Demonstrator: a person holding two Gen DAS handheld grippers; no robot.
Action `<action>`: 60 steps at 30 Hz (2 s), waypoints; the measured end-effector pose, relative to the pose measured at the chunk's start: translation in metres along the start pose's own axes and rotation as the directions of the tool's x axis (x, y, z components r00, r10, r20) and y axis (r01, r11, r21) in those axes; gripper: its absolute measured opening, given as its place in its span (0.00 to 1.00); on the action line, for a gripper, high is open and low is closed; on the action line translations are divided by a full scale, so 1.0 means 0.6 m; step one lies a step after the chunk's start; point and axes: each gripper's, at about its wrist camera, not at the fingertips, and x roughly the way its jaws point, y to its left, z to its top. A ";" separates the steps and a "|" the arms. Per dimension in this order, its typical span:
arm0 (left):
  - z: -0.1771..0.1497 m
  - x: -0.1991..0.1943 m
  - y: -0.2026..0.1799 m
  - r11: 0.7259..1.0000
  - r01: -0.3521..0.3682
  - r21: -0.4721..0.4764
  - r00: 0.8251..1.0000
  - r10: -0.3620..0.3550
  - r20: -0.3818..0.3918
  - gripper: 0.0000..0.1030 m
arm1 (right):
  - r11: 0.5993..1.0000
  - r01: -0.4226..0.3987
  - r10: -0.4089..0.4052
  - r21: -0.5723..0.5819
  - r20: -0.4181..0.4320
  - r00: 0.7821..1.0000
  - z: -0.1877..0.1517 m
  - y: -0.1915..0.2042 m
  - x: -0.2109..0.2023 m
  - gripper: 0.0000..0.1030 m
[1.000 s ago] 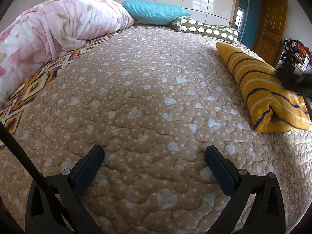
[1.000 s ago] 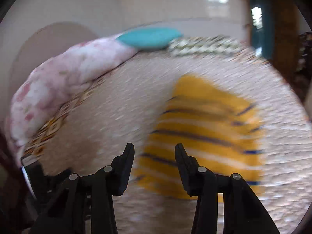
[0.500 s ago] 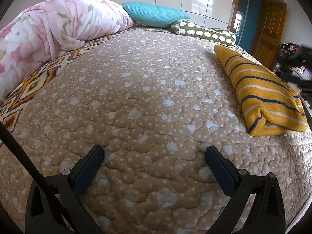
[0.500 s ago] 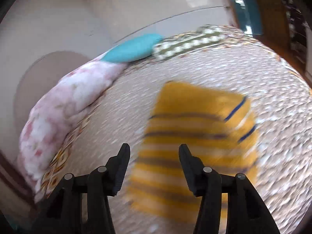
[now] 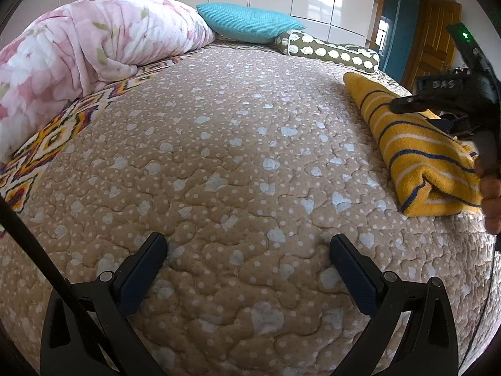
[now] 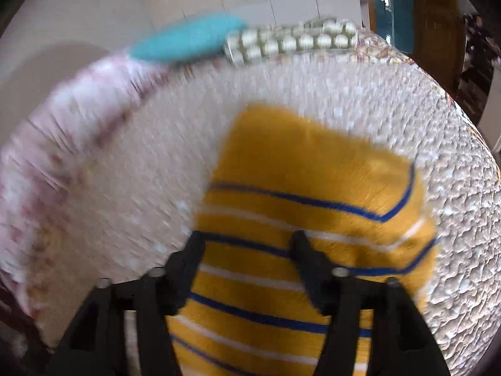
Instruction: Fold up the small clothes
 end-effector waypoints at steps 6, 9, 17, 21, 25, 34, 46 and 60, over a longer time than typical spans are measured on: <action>-0.008 -0.008 0.006 1.000 0.004 -0.003 1.000 -0.004 0.005 1.00 | 0.993 -0.111 0.106 0.043 0.115 0.988 -0.036 0.008 -0.092 0.74; -0.006 -0.007 0.004 1.000 0.004 -0.003 1.000 -0.004 0.004 1.00 | 0.990 -0.120 0.110 0.076 0.126 0.986 -0.098 -0.016 -0.127 0.74; -0.017 -0.013 0.007 1.000 -0.022 0.011 1.000 0.022 -0.003 1.00 | 0.989 0.045 -0.072 0.138 0.198 0.978 -0.228 -0.093 -0.172 0.74; -0.016 -0.011 0.005 0.999 -0.038 0.020 0.999 0.039 -0.007 1.00 | 0.985 0.058 -0.088 0.164 0.183 0.979 -0.261 -0.108 -0.163 0.74; -0.017 -0.011 0.000 0.998 -0.050 0.025 0.999 0.050 -0.007 1.00 | 0.982 0.064 -0.091 0.175 0.154 0.984 -0.288 -0.109 -0.136 0.74; -0.019 -0.014 -0.009 0.995 -0.087 0.043 0.996 0.087 0.005 1.00 | 0.988 0.102 -0.119 0.117 0.155 0.981 -0.293 -0.091 -0.127 0.84; -0.020 -0.016 -0.012 0.994 -0.098 0.049 0.995 0.098 0.011 1.00 | 0.988 0.128 -0.141 0.092 0.152 0.978 -0.295 -0.080 -0.123 0.88; -0.020 -0.017 -0.012 0.994 -0.100 0.051 0.995 0.099 0.012 1.00 | 0.988 0.128 -0.141 0.091 0.152 0.978 -0.296 -0.080 -0.123 0.88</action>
